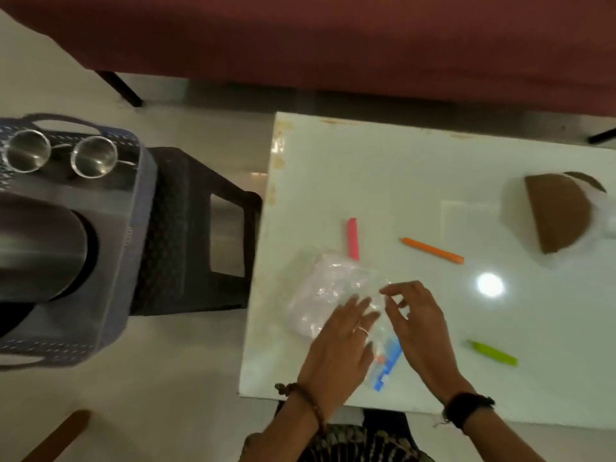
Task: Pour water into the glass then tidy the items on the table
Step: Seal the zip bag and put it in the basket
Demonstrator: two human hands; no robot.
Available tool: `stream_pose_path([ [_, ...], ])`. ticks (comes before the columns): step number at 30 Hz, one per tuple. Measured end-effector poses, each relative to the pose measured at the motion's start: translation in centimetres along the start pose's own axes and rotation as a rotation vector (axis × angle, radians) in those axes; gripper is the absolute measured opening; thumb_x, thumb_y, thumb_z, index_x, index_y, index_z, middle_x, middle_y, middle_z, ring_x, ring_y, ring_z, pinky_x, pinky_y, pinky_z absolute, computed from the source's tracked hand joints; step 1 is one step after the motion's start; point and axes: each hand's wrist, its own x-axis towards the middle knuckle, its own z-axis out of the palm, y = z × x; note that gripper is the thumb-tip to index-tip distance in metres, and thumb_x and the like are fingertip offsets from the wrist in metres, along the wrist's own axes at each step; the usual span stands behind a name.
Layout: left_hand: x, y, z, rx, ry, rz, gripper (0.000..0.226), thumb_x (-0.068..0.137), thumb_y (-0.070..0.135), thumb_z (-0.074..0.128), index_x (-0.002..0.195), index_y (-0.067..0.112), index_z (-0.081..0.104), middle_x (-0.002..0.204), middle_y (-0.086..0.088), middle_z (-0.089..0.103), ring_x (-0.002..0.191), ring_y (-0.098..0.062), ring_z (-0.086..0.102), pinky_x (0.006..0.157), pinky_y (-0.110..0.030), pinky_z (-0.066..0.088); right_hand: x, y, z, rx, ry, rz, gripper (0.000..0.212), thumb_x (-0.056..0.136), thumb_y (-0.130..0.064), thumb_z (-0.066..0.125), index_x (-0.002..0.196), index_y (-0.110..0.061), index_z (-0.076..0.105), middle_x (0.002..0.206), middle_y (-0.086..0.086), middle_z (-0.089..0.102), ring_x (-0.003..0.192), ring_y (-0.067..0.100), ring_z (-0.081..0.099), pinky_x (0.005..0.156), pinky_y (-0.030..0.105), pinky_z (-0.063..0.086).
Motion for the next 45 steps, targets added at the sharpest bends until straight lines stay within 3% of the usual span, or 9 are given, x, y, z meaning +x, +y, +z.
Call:
stream_pose_path([
  [4, 0.6, 1.1, 5.3, 0.188, -0.502, 0.039, 0.070, 0.083, 0.040, 0.058, 0.143, 0.017, 0.030, 0.158, -0.003, 0.005, 0.146, -0.021, -0.002, 0.118, -0.040, -0.004, -2.4, 6.8, -3.9, 0.006, -0.063, 0.097, 0.018, 0.090, -0.005, 0.055, 0.093, -0.022, 0.060, 0.094, 0.000, 0.061, 0.082, 0.017, 0.057, 0.071, 0.028, 0.044],
  [9, 0.8, 0.3, 7.5, 0.413, -0.584, 0.036, 0.073, 0.083, 0.039, 0.058, 0.145, 0.021, 0.023, 0.158, -0.003, -0.008, 0.144, -0.026, -0.012, 0.116, -0.045, -0.011, -3.4, 10.7, -5.1, -0.038, -0.281, 0.045, 0.017, 0.090, -0.009, 0.054, 0.095, -0.025, 0.059, 0.095, -0.005, 0.059, 0.084, 0.009, 0.055, 0.071, 0.022, 0.041],
  [11, 0.5, 0.6, 7.4, 0.494, -0.570, 0.078, 0.072, 0.083, 0.039, 0.056, 0.145, 0.018, 0.024, 0.158, -0.009, 0.002, 0.145, -0.030, -0.001, 0.116, -0.048, -0.002, -3.5, 11.2, -5.2, -0.056, -0.356, -0.013, 0.015, 0.091, -0.014, 0.053, 0.098, -0.026, 0.059, 0.095, -0.008, 0.056, 0.085, 0.006, 0.053, 0.071, 0.018, 0.038],
  [15, -0.5, 1.6, 6.6, 0.650, -0.493, 0.214, 0.059, 0.062, 0.055, 0.071, 0.112, 0.025, 0.065, 0.132, -0.004, 0.057, 0.122, -0.021, 0.054, 0.099, -0.045, 0.046, -3.5, 10.7, -4.7, -0.142, -0.468, -0.186, 0.017, 0.093, -0.019, 0.049, 0.107, -0.022, 0.058, 0.104, -0.005, 0.058, 0.098, 0.010, 0.053, 0.079, 0.018, 0.039],
  [23, -1.4, 1.4, 7.5, 0.783, -0.420, 0.205, 0.077, 0.050, 0.062, 0.077, 0.116, 0.024, 0.064, 0.123, -0.001, 0.065, 0.114, -0.019, 0.061, 0.090, -0.049, 0.052, -3.2, 11.0, -2.2, -0.351, -0.603, -0.418, 0.038, 0.092, -0.007, 0.040, 0.129, -0.018, 0.044, 0.128, 0.003, 0.047, 0.114, 0.019, 0.045, 0.091, 0.026, 0.037],
  [29, -1.8, 1.2, 7.8, 0.753, -0.106, 0.297, 0.035, 0.062, 0.029, 0.081, 0.096, 0.023, 0.073, 0.104, 0.001, 0.073, 0.101, -0.015, 0.067, 0.081, -0.052, 0.055, -3.2, 11.3, -1.8, -0.232, -0.564, -0.401, 0.037, 0.087, -0.002, 0.049, 0.122, -0.013, 0.050, 0.119, 0.007, 0.051, 0.110, 0.022, 0.049, 0.087, 0.027, 0.041],
  [37, -0.9, 4.0, 3.4, 0.346, 0.458, 0.021, 0.012, 0.078, 0.016, 0.067, 0.081, 0.007, 0.074, 0.086, -0.010, 0.075, 0.094, -0.030, 0.069, 0.090, -0.069, 0.035, -1.6, 5.2, -4.4, -0.086, -0.274, -0.611, 0.015, 0.083, -0.019, 0.066, 0.096, -0.012, 0.068, 0.087, 0.004, 0.069, 0.079, 0.023, 0.061, 0.073, 0.025, 0.042],
  [41, -0.3, 5.7, 0.0, 0.008, 0.661, -0.172, 0.040, 0.094, 0.027, 0.042, 0.084, -0.001, 0.070, 0.092, -0.008, 0.070, 0.103, -0.023, 0.062, 0.101, -0.064, 0.032, 0.8, 2.3, -5.8, -0.109, -0.190, -0.721, 0.012, 0.086, -0.022, 0.063, 0.092, -0.016, 0.071, 0.084, 0.000, 0.071, 0.075, 0.020, 0.060, 0.069, 0.031, 0.041],
  [45, -0.5, 5.6, -3.3, -0.335, 0.880, -0.262, 0.017, 0.089, -0.002, 0.051, 0.095, 0.008, 0.062, 0.103, -0.002, 0.064, 0.106, -0.010, 0.057, 0.104, -0.035, 0.041, 3.4, 2.5, -7.2, -0.011, -0.108, -0.620, 0.009, 0.084, -0.020, 0.065, 0.088, -0.015, 0.070, 0.085, 0.001, 0.071, 0.076, 0.015, 0.052, 0.073, 0.032, 0.044],
])
